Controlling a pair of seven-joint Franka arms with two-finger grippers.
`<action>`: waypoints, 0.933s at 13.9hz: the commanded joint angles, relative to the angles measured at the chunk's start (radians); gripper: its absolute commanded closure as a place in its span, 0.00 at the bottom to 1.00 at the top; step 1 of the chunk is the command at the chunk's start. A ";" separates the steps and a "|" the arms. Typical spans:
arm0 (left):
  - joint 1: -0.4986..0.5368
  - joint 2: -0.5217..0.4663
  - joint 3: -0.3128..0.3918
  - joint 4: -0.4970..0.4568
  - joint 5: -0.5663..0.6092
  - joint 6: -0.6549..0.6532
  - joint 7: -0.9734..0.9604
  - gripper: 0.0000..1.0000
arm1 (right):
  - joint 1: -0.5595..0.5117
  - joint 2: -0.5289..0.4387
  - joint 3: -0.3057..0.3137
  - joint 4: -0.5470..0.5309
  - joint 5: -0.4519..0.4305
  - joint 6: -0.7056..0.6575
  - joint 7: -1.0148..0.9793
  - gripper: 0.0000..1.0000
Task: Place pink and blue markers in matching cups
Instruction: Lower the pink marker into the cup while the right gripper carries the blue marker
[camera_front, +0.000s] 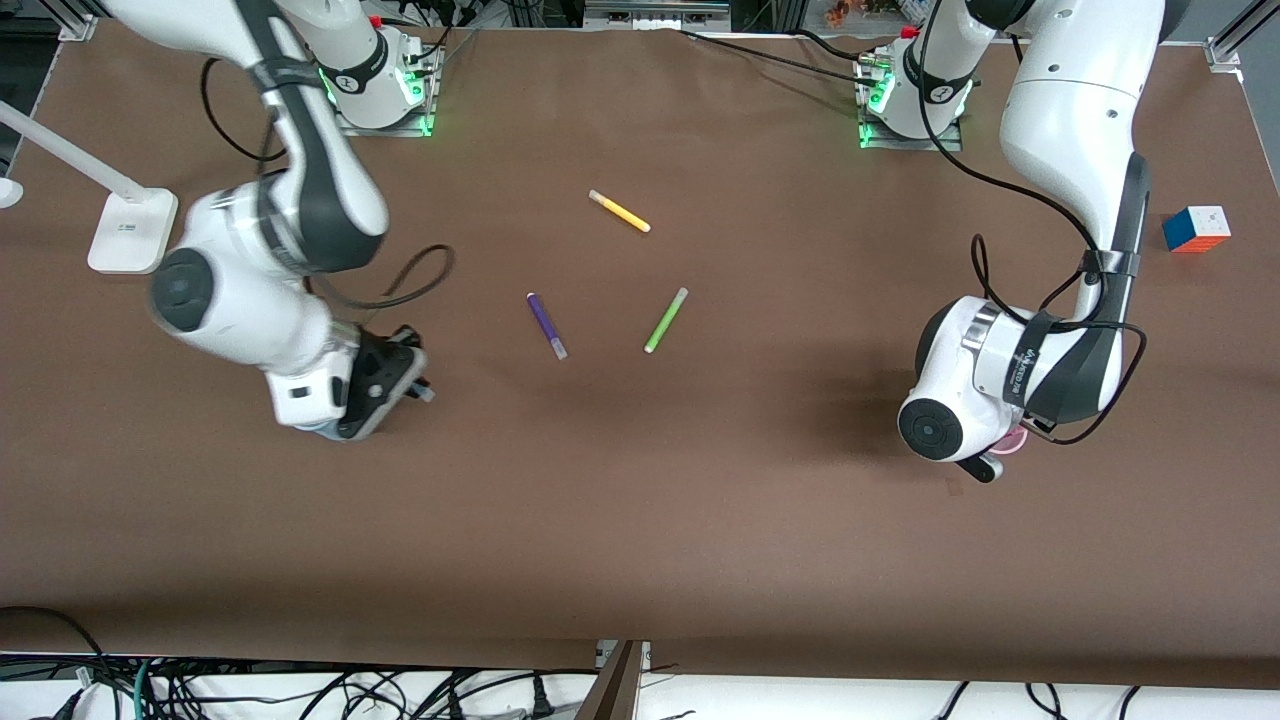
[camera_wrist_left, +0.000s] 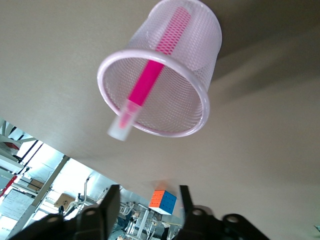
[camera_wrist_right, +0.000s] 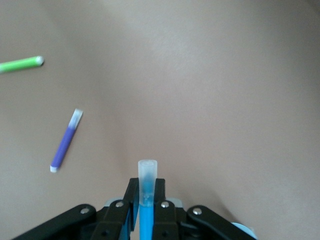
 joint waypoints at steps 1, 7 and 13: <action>-0.012 -0.010 -0.006 0.037 -0.002 -0.016 -0.048 0.00 | -0.075 -0.021 0.009 0.002 0.102 -0.094 -0.248 1.00; 0.008 -0.100 0.003 0.111 -0.248 -0.017 -0.181 0.00 | -0.152 -0.015 0.006 0.001 0.230 -0.151 -0.586 1.00; 0.065 -0.154 0.003 0.189 -0.426 -0.014 -0.280 0.00 | -0.215 0.000 0.009 -0.002 0.306 -0.220 -0.861 1.00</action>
